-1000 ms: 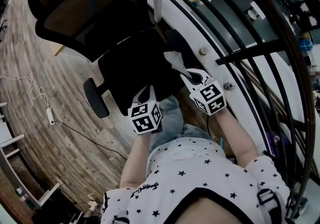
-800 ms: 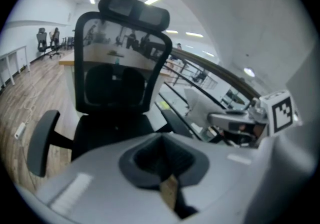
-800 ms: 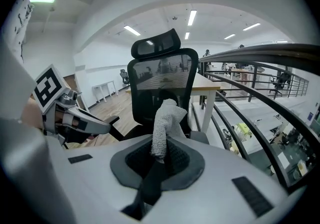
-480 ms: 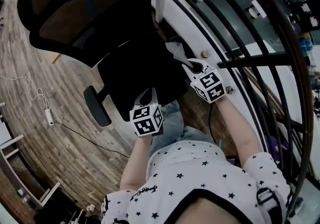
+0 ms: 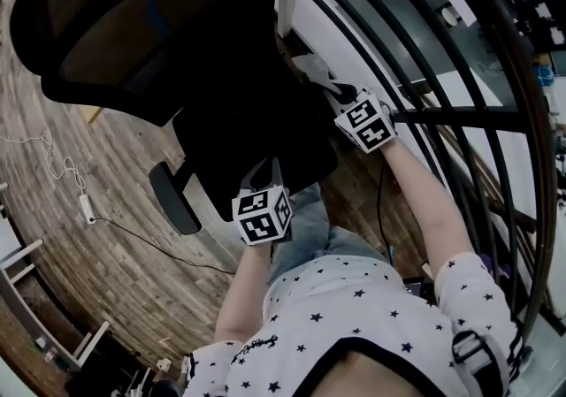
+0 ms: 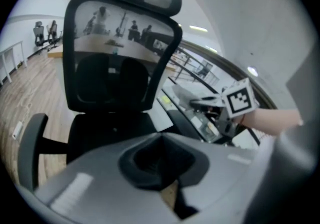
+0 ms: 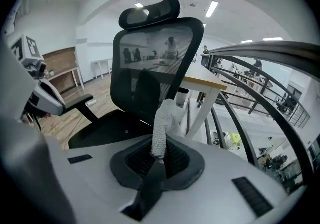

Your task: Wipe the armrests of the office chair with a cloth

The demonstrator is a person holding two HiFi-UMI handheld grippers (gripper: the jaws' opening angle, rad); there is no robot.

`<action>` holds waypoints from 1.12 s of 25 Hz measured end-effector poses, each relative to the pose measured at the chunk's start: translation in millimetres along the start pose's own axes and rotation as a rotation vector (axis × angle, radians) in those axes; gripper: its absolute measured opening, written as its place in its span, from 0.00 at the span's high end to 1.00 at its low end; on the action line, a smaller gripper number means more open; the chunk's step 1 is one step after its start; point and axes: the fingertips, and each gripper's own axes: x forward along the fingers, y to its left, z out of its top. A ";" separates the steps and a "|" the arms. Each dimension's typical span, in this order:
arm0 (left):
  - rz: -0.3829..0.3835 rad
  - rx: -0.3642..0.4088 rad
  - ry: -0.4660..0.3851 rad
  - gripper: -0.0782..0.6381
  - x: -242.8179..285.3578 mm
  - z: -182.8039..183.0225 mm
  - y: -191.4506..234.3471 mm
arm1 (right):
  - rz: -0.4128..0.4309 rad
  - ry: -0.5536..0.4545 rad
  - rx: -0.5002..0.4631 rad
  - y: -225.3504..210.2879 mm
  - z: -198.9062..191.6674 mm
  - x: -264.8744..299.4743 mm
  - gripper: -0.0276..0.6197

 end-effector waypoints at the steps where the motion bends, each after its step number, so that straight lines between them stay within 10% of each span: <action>1: 0.000 -0.001 0.003 0.88 2.0 -0.4 0.7 | -0.009 0.021 -0.029 -5.7 -3.4 6.2 0.91; 12: 0.022 -0.029 0.035 0.88 8.0 -8.6 17.6 | -0.049 0.206 -0.321 -36.0 -32.5 68.0 0.91; 28: 0.019 -0.036 0.065 0.88 18.5 -14.6 18.7 | 0.034 0.342 -0.377 -36.4 -66.0 88.8 0.91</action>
